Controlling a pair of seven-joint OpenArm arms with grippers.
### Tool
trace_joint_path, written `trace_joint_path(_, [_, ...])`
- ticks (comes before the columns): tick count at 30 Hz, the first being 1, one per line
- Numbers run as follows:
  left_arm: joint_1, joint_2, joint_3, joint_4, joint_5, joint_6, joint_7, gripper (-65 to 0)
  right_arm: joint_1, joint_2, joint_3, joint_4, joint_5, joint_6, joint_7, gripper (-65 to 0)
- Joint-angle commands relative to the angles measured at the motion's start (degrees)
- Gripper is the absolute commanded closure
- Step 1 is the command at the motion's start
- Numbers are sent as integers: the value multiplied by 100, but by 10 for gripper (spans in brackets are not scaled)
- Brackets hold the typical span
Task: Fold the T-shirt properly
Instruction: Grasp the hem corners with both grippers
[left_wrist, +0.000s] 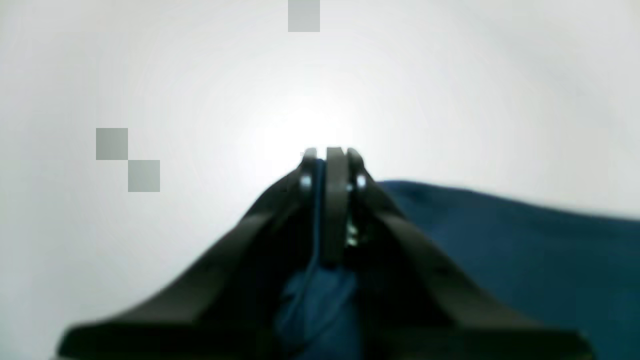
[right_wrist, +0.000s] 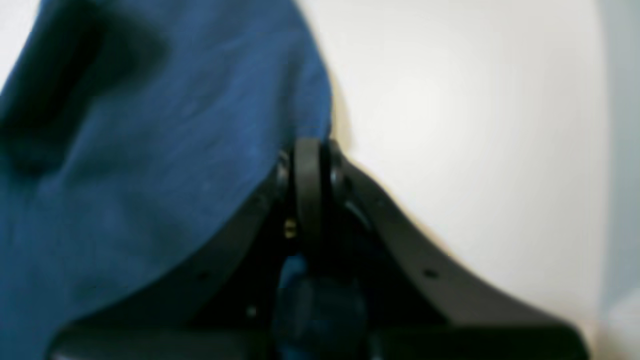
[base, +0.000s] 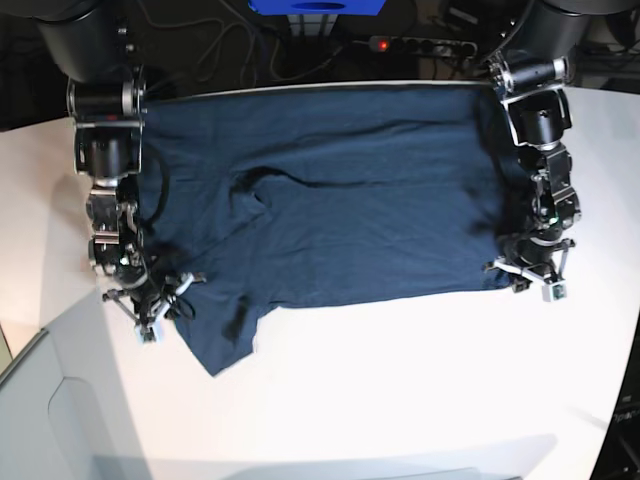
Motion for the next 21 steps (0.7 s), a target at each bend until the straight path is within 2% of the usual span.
trace_joint_path(1, [-27,-59,-9,215,31,6,106,0,85,59,17,327,34,34,65,-1])
trace_joint_path(7, [158,-41,-18,1085,22,6,607,0,-249,68,17,1065,34,34,65,-1])
trace_joint_path(13, [404,-41,-18,1832,22,6,669,0,-531,41,342,1645,34,34,65,-1])
trace_joint_path(21, [826,-41,-97,2395,-119,6,669,0,-1041,76,439,2428,34,34,65,-1])
